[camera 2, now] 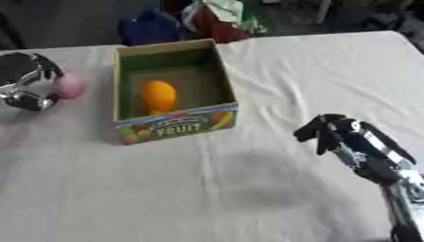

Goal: Pick up objects on the table and place them in the box.

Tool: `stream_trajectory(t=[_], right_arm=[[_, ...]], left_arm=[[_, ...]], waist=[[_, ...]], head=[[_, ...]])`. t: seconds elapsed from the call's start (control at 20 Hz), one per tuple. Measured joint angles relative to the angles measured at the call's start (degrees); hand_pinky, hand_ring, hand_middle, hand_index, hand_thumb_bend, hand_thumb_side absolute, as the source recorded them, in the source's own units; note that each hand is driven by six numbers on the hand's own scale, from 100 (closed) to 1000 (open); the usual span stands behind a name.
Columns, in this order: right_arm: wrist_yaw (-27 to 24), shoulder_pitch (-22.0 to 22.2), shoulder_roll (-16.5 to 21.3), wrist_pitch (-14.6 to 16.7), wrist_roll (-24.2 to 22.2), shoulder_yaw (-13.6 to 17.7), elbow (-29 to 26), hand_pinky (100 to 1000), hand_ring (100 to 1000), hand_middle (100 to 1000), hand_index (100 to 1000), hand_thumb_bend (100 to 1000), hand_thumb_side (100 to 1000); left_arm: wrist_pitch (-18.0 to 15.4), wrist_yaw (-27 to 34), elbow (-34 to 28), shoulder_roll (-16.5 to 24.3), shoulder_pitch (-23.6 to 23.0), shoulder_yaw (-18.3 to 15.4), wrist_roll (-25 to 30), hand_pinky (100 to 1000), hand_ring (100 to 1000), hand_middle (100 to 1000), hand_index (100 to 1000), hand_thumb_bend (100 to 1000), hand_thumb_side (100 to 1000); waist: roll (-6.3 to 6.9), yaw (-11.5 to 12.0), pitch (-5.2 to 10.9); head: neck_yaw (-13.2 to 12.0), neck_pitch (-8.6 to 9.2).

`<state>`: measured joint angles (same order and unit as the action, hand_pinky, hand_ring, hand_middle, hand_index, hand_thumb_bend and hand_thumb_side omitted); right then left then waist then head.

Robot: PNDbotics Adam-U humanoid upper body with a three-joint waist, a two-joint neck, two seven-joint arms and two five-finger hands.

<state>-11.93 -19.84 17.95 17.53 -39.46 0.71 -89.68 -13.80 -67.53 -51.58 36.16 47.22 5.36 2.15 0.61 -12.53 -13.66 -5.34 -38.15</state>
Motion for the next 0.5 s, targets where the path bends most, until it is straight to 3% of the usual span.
stream_trajectory(t=[0.2, 0.25, 0.35, 0.5], right_arm=[[0.2, -0.3, 0.0, 0.2, 0.0, 0.0, 0.0, 732, 737, 604, 444, 100, 607], [0.2, -0.3, 0.0, 0.2, 0.0, 0.0, 0.0, 732, 737, 604, 444, 100, 606], [0.2, -0.3, 0.0, 0.2, 0.0, 0.0, 0.0, 732, 737, 604, 444, 100, 604], [0.2, -0.3, 0.0, 0.2, 0.0, 0.0, 0.0, 732, 738, 604, 444, 100, 602]], left_arm=[[1.3, -1.9, 0.3, -0.5, 0.1, -0.1, -3.0, 553, 429, 397, 570, 264, 100], [1.7, -2.4, 0.3, -0.5, 0.1, -0.2, -4.0, 524, 382, 330, 495, 207, 100], [2.4, -2.9, 0.3, -0.8, 0.1, -0.3, -6.4, 498, 342, 273, 427, 176, 100], [2.9, -2.7, -0.1, -0.9, 0.1, -0.3, -9.6, 481, 321, 237, 388, 148, 100]], waist=[[-0.02, -0.4, -0.21], [-0.02, -0.5, -0.22], [-0.01, -0.5, -0.22], [0.04, -0.4, -0.22]], head=[[-0.1, 0.0], [-0.1, 0.0], [-0.1, 0.0], [-0.1, 0.0]])
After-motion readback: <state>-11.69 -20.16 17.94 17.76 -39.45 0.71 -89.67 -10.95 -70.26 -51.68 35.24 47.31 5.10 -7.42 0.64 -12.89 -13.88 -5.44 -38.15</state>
